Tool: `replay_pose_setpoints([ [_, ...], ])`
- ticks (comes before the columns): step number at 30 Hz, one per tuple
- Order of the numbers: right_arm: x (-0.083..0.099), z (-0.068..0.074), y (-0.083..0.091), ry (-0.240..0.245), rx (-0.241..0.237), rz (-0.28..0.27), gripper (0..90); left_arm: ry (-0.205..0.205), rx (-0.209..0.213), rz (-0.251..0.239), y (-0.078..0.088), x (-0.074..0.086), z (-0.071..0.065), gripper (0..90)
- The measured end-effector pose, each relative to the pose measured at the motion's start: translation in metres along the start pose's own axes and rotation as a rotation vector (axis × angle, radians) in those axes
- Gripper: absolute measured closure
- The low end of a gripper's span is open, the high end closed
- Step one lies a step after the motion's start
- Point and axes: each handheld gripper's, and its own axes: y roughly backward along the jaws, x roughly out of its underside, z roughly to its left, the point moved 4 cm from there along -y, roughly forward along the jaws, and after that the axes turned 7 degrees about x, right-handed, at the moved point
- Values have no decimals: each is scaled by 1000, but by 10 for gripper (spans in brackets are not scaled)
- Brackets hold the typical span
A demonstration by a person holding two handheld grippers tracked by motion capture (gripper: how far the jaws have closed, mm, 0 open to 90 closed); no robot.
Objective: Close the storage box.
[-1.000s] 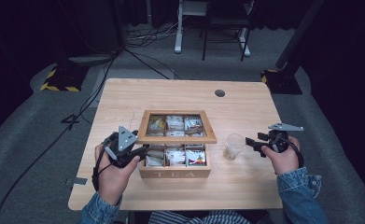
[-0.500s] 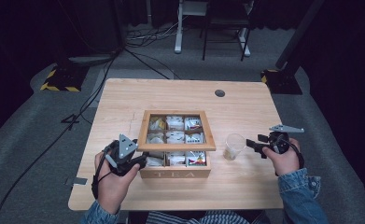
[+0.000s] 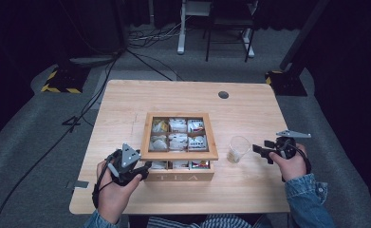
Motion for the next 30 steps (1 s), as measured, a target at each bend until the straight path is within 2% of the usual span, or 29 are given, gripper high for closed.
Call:
replay_pose_setpoints([
  [6,1,0,-3,0,-8,6,348,-10,1,29,-1,3,-1,469],
  [10,3,0,-4,-9,-9,11,348,-6,19,63,-4,7,-1,469],
  [16,6,-1,-5,-15,-8,15,348,-27,29,119,-9,11,-2,467],
  [30,12,-5,-9,-26,-8,29,348,-23,52,157,-12,12,-1,467],
])
